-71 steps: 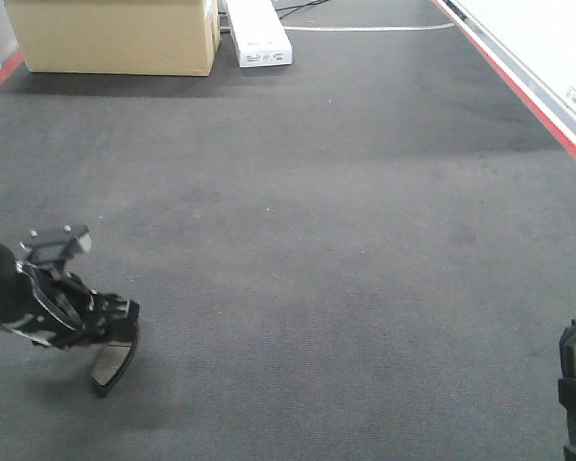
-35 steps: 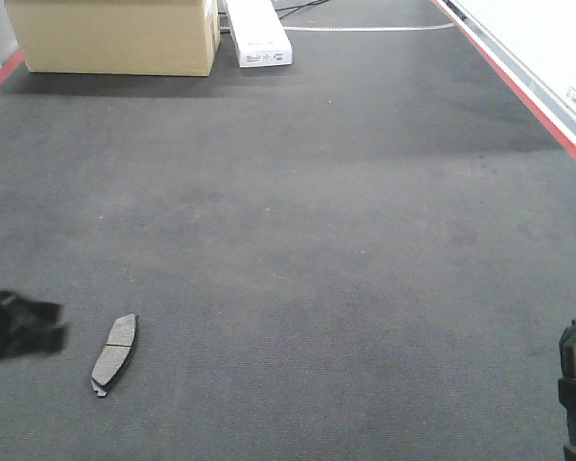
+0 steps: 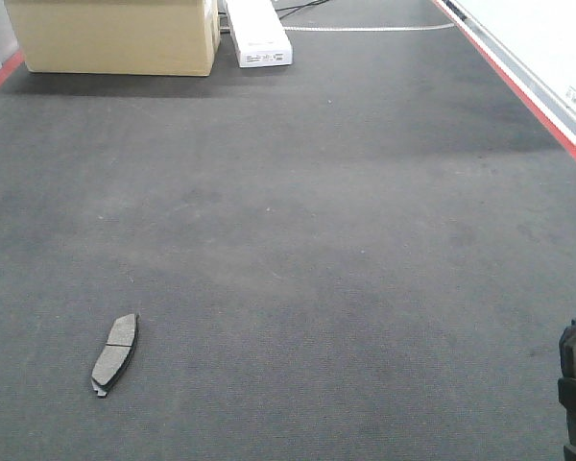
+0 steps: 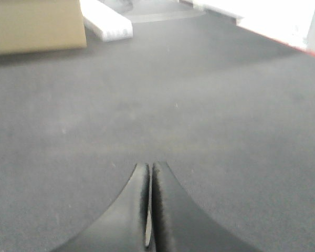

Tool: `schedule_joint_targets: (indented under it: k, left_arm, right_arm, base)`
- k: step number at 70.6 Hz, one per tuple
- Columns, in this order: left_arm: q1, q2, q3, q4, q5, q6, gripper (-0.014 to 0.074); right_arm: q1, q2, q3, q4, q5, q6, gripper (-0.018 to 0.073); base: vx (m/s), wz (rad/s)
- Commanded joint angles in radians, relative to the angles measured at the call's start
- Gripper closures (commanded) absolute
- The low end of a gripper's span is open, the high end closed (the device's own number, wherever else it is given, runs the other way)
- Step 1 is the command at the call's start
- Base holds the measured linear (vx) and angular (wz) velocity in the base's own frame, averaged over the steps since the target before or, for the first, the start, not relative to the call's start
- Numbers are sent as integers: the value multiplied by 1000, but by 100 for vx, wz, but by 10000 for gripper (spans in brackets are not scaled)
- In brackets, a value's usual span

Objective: Move and align brake pads A on conveyor
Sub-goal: 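Raise the open left gripper away from the placed pad, then lower the right gripper's brake pad onto the belt beside the first and open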

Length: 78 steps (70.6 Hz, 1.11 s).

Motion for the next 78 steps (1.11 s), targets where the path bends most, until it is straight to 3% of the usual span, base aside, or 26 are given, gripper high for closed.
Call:
schedule_joint_targets:
  k: [1, 49, 78]
  left_arm:
    - [-7, -18, -5, -17, -73, 2, 604]
    - [-7, -21, 0, -17, -78, 2, 603]
    - [-7, -21, 0, -17, -83, 2, 603]
  right_arm:
    - [-1, 4, -31, 0, -84, -8, 468]
    - [-1, 25, -38, 26, -140, -2, 464]
    - [-1, 528, -285, 59, -144, -2, 462]
  base:
    - [0, 0]
    - [0, 0]
    - [0, 0]
